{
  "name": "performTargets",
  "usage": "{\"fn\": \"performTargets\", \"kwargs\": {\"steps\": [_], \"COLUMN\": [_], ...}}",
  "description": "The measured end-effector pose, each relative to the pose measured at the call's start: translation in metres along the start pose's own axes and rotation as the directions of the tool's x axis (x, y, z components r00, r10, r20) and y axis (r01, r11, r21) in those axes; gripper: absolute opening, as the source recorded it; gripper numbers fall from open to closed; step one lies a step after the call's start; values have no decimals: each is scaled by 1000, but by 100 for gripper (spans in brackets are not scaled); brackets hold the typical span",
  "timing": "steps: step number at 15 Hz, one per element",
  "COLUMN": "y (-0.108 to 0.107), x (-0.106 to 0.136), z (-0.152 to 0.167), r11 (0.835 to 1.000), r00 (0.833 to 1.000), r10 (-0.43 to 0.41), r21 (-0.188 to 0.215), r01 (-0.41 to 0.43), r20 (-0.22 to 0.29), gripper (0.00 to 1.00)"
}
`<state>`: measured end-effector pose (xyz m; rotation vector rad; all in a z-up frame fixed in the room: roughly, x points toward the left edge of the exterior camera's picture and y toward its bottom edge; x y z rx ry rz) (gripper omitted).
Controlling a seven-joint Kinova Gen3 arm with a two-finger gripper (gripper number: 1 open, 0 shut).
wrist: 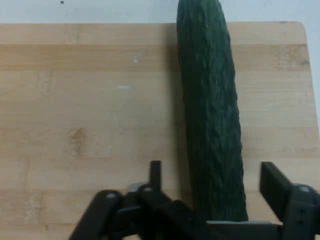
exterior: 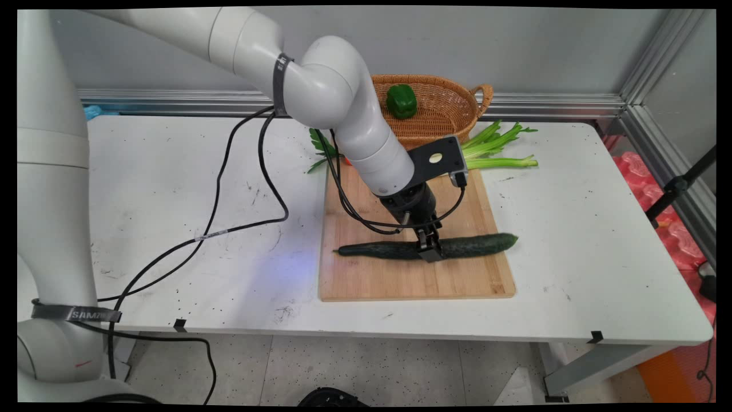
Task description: Place the picked object on the cutting board
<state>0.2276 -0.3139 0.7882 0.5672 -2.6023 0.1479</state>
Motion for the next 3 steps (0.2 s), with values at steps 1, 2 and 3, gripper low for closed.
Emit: {"fn": "performTargets", "kwargs": {"steps": [1,2,3], "y": [0,0,-1], "x": [0,1,3], "z": [1,2,2], "r11": [1000,1000,1000], "r00": [1000,1000,1000], "r10": [1,3,4], "r21": [1,2,4], "r01": [-1,-3,-4], "r20": [-4,-9,-15], "gripper": [100,100,100]}}
